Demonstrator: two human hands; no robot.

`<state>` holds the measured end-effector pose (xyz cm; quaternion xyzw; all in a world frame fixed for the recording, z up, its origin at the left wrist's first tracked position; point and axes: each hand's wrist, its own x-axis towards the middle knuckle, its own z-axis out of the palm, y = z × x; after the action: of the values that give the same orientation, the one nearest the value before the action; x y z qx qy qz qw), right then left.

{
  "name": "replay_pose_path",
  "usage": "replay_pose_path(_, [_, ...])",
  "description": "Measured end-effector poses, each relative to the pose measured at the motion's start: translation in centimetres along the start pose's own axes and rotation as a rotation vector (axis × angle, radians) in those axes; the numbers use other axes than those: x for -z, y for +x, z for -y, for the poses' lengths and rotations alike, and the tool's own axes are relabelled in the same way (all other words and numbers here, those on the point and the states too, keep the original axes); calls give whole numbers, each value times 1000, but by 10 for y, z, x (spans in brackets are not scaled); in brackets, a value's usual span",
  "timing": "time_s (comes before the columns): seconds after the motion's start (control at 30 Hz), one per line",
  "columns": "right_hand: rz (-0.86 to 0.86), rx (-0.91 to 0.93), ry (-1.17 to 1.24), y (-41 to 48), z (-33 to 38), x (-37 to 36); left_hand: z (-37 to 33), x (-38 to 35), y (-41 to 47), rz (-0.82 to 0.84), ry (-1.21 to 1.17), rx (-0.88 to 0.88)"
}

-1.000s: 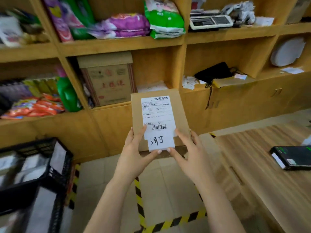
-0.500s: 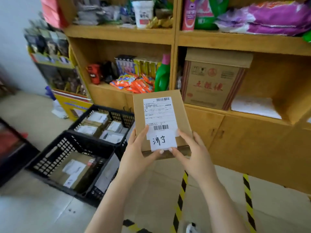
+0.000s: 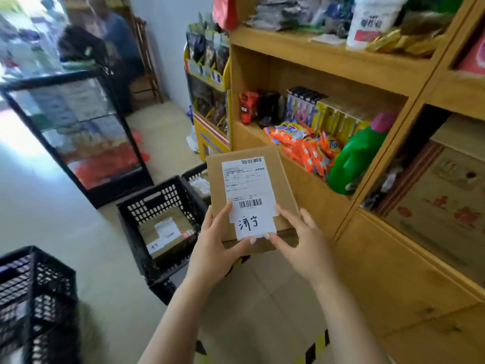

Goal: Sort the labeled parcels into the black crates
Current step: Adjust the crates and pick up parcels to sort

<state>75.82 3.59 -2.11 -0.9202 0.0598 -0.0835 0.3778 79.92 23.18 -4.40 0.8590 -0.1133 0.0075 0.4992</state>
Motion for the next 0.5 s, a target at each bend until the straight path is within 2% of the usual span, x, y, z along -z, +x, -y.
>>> replay_pose_path(0.23, [88,56,112,67,-19,-23,25,-6,39,-73,0,125])
replay_pose_path(0.5, [107,106,100,172,-1,-69,57,22,132,-139,-23,147])
